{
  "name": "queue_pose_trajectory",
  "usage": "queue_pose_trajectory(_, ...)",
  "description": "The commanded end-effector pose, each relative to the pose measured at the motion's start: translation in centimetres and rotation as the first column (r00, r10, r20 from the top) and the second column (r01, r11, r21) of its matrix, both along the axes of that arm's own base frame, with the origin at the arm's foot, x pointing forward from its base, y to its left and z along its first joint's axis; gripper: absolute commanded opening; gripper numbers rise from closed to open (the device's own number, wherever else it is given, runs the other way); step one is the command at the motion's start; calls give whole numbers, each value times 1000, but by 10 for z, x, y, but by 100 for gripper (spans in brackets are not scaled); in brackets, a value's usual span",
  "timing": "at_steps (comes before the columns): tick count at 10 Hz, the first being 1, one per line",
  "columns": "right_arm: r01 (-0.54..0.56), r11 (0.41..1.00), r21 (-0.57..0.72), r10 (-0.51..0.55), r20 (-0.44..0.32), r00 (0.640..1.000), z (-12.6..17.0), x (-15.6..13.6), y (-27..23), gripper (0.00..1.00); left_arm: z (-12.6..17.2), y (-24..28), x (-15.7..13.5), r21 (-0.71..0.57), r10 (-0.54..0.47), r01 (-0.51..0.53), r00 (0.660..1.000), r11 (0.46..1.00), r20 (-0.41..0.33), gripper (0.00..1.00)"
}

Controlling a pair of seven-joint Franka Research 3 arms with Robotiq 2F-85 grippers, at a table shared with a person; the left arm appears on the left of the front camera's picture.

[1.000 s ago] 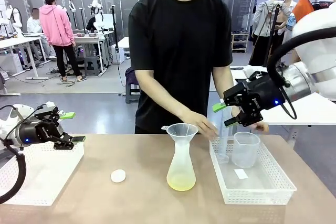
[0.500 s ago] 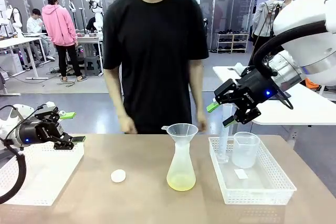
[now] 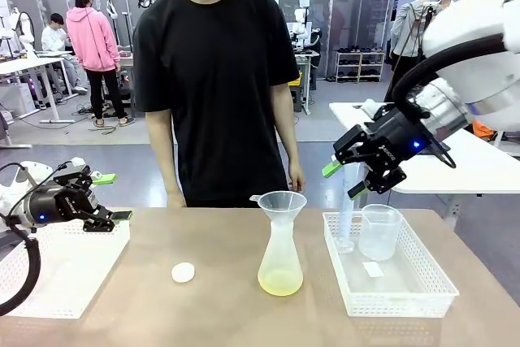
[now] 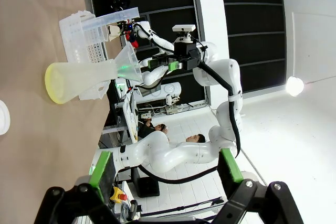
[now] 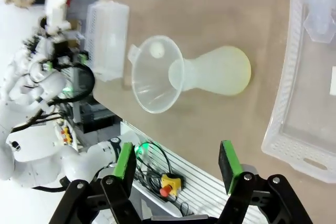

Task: Prepare the solutions needed for the experiment.
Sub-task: Once the solution is in the Big flask , pick up the Plastic Funnel and place it back into the right Organizing basket.

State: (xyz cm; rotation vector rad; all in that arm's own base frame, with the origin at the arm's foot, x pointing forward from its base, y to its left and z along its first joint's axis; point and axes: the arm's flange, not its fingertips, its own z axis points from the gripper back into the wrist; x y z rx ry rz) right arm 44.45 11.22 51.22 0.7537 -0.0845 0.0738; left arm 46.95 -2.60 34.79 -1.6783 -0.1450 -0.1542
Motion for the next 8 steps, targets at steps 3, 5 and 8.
queue_pose_trajectory(3, -116, 970, -216, 76, -187, 979, 11, 41, 54, 80, 1, -1, 1, -11, 9, -9, 1000, 1000, 5, 100)
queue_pose_trajectory(5, -128, 955, -266, 68, -223, 972, 7, 59, 67, 80, 1, -1, 1, -11, 9, -9, 1000, 1000, 5, 100)
queue_pose_trajectory(8, -107, 947, -304, 29, -251, 968, -3, 77, 79, 80, 1, -1, 1, -11, 9, -9, 1000, 1000, 5, 100)
